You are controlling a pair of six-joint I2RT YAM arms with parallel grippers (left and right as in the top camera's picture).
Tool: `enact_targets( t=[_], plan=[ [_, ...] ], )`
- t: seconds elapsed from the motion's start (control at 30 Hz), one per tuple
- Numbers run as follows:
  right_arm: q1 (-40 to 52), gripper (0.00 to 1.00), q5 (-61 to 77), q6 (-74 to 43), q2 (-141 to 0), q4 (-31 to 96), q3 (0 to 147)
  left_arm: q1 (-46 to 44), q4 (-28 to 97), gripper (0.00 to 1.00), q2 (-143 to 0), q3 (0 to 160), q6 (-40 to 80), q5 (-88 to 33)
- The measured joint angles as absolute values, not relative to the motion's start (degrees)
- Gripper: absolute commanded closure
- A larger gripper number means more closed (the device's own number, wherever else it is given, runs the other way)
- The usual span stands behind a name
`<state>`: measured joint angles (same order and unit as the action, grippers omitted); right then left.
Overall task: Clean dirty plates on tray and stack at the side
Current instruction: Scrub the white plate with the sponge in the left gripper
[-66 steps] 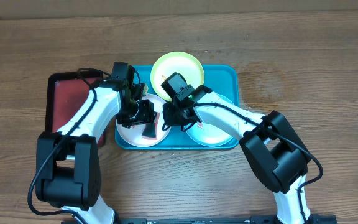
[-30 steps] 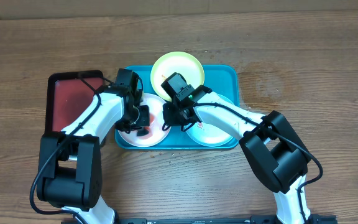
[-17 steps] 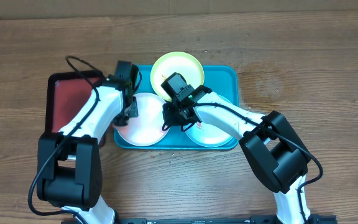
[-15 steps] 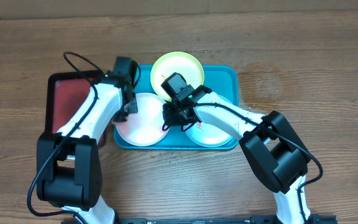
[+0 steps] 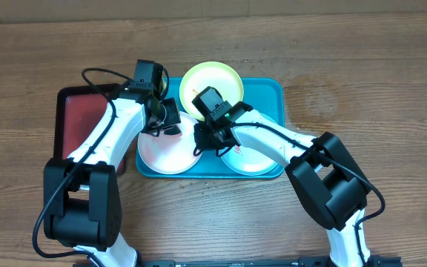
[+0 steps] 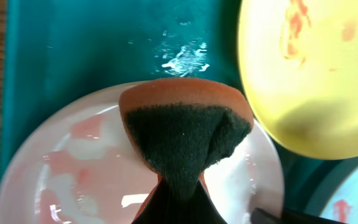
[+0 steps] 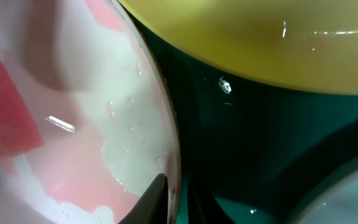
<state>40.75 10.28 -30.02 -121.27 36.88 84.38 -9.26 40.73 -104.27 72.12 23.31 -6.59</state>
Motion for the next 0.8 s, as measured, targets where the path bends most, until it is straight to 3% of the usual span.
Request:
enact_targets(
  t=[0.6,0.8],
  plan=[
    [40.75,0.86,10.28,-29.98,-121.27,36.88,84.38,-9.26,35.68,0.96,-105.21,65.84,28.84,-9.43],
    [40.75,0.86,10.26,-30.00,-121.27,36.88,84.38,-9.26,40.01,0.96,-105.27,65.56,28.49,-3.77]
  ],
)
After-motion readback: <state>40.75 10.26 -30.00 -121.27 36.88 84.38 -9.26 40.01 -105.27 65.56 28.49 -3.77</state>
